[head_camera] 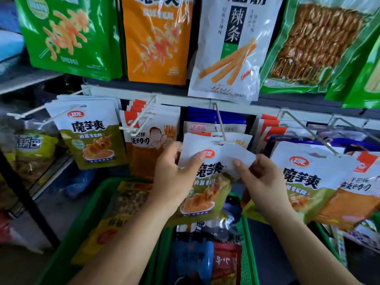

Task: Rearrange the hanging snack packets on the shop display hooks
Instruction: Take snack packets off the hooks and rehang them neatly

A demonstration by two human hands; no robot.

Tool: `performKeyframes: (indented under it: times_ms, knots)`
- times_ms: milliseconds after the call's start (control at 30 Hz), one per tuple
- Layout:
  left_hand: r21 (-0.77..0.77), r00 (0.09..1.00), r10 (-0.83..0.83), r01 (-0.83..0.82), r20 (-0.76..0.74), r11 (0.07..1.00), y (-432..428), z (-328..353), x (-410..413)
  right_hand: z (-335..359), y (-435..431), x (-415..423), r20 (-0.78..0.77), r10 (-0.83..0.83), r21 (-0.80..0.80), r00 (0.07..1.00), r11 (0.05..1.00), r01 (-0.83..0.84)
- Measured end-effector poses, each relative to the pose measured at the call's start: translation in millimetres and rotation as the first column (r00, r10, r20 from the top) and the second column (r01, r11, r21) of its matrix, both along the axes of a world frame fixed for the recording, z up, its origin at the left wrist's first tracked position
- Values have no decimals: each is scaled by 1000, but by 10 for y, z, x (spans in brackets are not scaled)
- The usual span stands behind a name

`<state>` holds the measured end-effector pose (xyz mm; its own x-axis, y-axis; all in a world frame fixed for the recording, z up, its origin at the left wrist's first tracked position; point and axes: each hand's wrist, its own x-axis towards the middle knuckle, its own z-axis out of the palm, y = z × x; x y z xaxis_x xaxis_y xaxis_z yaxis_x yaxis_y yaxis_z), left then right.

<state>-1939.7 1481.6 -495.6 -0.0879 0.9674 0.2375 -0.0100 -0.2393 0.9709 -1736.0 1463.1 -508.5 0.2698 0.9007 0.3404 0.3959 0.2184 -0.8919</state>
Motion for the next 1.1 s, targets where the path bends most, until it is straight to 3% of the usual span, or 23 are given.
performKeyframes:
  times_ms: [167, 367, 533, 700, 767, 867, 1000, 1100]
  knots:
    - [127, 999, -24, 28, -29, 992, -173, 153, -70, 89, -181, -40, -87, 7, 132, 996, 991, 5]
    - [29, 998, -50, 51, -24, 998, -372, 130, -61, 175, -399, -10, -24, -5, 146, 1000, 989, 8]
    - [25, 980, -170, 174, -105, 984, -505, -11, 159, 274, -572, 357, -46, -272, 176, 961, 945, 276]
    - [33, 951, -189, 203, -246, 979, -529, -71, 420, 137, -572, 1000, -26, -581, 176, 814, 799, 576]
    - [32, 951, -180, 194, -250, 980, -515, -95, 515, 104, -555, 1169, 0, -573, 74, 819, 817, 572]
    - [30, 950, -189, 203, -250, 979, -526, -116, 637, 75, -522, 1247, -134, -448, -64, 884, 894, 444]
    - [21, 938, -216, 231, -270, 973, -522, -146, 728, 73, -510, 1341, -177, -554, -79, 813, 832, 550]
    - [29, 925, -247, 266, -288, 963, -515, -180, 754, 72, -533, 1355, -358, -398, -80, 845, 914, 397]
